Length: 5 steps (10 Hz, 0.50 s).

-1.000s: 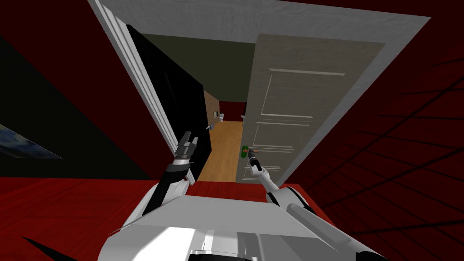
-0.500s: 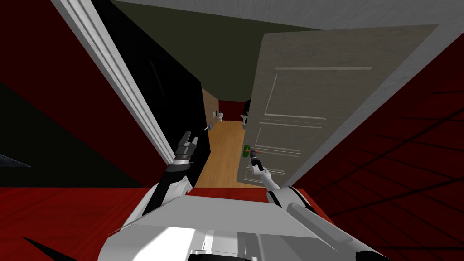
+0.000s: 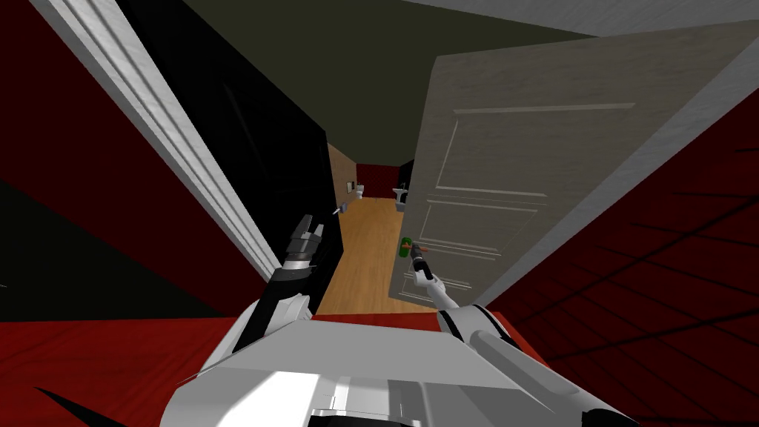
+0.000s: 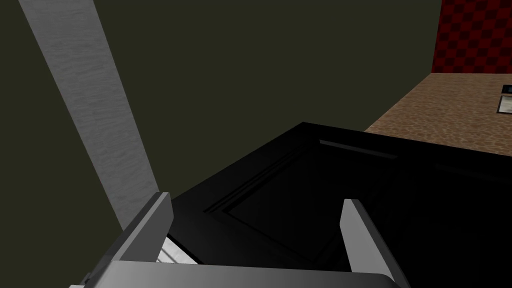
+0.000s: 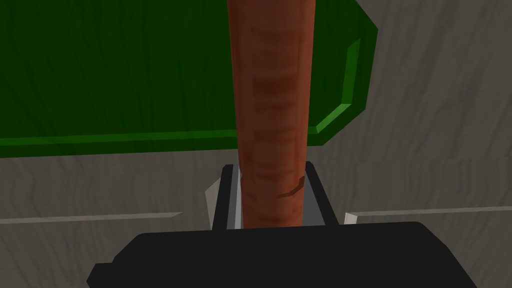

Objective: Push the door open

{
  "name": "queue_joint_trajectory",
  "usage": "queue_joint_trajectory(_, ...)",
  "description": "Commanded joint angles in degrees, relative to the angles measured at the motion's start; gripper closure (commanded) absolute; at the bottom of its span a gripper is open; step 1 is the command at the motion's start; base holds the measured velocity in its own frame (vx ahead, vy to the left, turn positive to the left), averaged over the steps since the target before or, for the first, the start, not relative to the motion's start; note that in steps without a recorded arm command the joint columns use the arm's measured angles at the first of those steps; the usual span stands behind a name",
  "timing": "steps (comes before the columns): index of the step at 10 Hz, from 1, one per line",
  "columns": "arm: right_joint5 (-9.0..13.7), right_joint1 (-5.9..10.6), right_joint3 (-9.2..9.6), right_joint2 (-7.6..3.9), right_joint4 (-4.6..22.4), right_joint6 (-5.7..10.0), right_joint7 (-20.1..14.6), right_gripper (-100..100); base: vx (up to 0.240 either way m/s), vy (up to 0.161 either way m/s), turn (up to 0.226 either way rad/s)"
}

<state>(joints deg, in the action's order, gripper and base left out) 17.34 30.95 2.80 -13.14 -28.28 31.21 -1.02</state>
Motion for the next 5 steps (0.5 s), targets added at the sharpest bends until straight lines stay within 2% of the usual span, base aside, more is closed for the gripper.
queue_joint_trajectory(1,0.5,-0.89,-1.37,-1.11,-1.3,-0.61,0.6,100,0.152,0.130,-0.072)
queue_joint_trajectory(2,0.5,-0.89,-1.37,-1.11,-1.3,-0.61,0.6,100,0.097,0.080,-0.056)
queue_joint_trajectory(3,0.8,-1.02,-2.40,-1.61,-1.0,-0.51,1.0,100,0.147,0.071,-0.071)
queue_joint_trajectory(5,0.8,-1.02,-2.40,-1.61,-1.0,-0.51,1.0,100,0.094,0.036,-0.013)
